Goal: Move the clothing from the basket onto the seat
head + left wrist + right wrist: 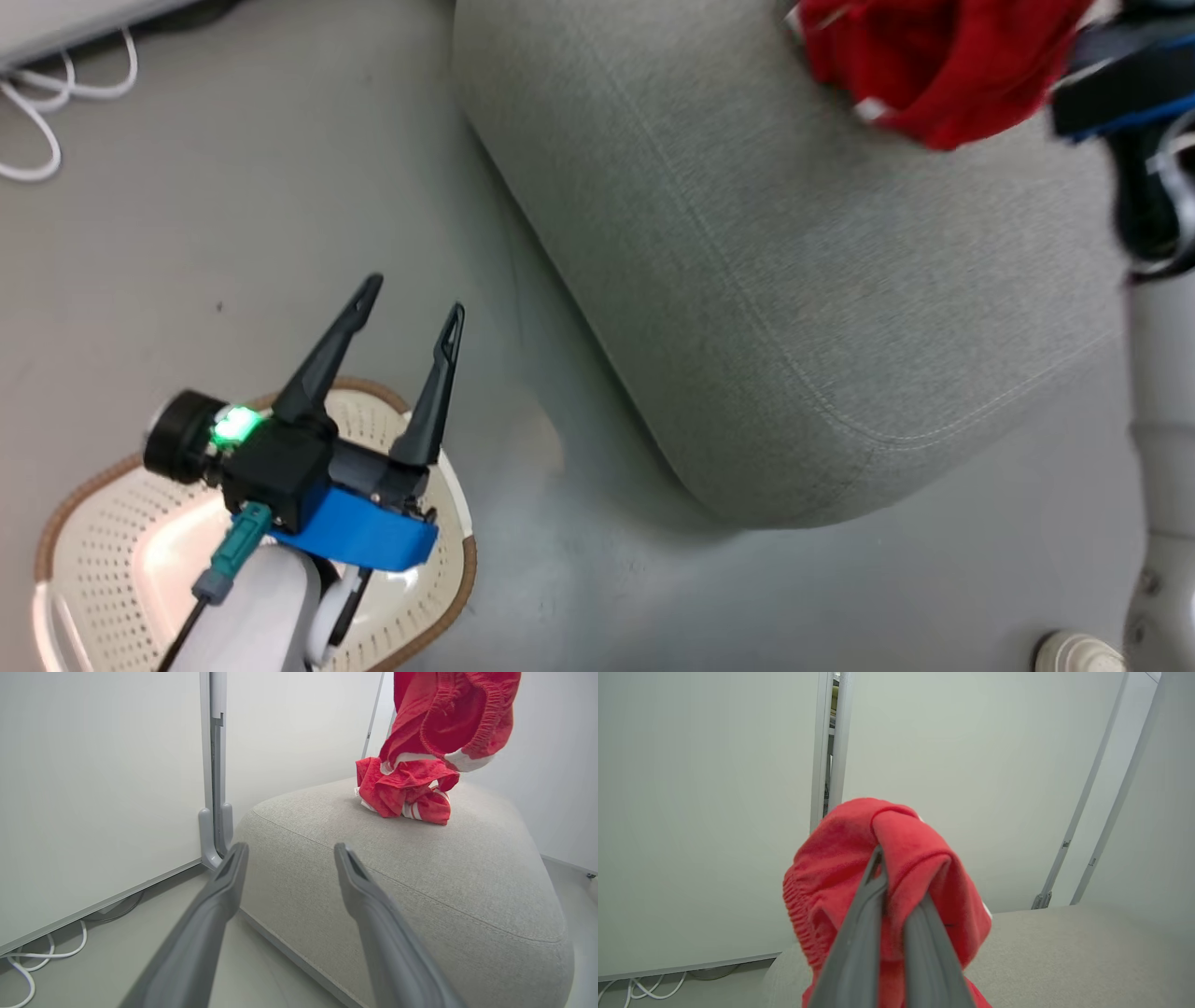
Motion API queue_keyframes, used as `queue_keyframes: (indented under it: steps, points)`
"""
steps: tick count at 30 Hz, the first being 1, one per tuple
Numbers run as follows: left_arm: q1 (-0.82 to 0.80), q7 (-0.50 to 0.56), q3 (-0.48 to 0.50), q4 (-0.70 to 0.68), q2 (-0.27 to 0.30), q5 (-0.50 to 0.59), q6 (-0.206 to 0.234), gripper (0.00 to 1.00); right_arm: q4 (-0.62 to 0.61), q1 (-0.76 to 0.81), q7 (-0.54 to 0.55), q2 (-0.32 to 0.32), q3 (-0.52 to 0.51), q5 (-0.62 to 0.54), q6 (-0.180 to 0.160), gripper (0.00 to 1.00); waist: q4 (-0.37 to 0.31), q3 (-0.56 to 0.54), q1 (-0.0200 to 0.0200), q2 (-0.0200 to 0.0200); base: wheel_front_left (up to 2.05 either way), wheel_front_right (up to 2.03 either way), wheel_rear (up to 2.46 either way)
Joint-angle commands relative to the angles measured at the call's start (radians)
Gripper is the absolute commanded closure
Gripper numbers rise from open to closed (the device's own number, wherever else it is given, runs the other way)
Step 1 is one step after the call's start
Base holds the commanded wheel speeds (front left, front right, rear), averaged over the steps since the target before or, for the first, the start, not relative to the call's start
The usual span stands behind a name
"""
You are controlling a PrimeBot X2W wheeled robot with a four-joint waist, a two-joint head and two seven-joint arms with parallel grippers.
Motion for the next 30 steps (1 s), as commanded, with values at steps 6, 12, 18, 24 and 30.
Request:
queue_keyframes:
  steps: [6,12,18,24,30]
  points:
    - [-0.107,0.040,-0.008,-0.088,0.051,0.022,-0.001,0.00,0.028,-0.163,0.018,-0.083,-0.166,0.000,0.000,1.00,0.065,0.212,-0.0002,0.0000,0.00,0.00,0.00]
    - [-0.169,0.072,-0.018,-0.151,0.070,0.036,-0.001,0.00,0.143,-0.231,0.000,-0.117,-0.288,-0.047,0.001,1.00,0.092,0.301,-0.0002,0.0000,0.00,0.00,0.00]
    - [-0.190,0.083,-0.023,-0.193,0.088,0.047,-0.001,0.00,0.297,-0.251,-0.036,-0.106,-0.326,-0.088,0.000,1.00,0.108,0.355,-0.0002,0.0000,0.00,0.00,0.00]
    - [-0.203,0.087,-0.032,-0.207,0.097,0.051,0.000,0.00,0.455,-0.281,-0.081,-0.104,-0.368,-0.110,0.001,1.00,0.128,0.384,-0.0002,0.0000,0.00,0.00,0.00]
    - [-0.211,0.070,-0.041,-0.191,0.087,0.042,0.007,0.00,0.549,-0.312,-0.125,-0.105,-0.369,-0.148,0.000,0.00,0.146,0.377,-0.0002,0.0000,0.00,0.00,0.00]
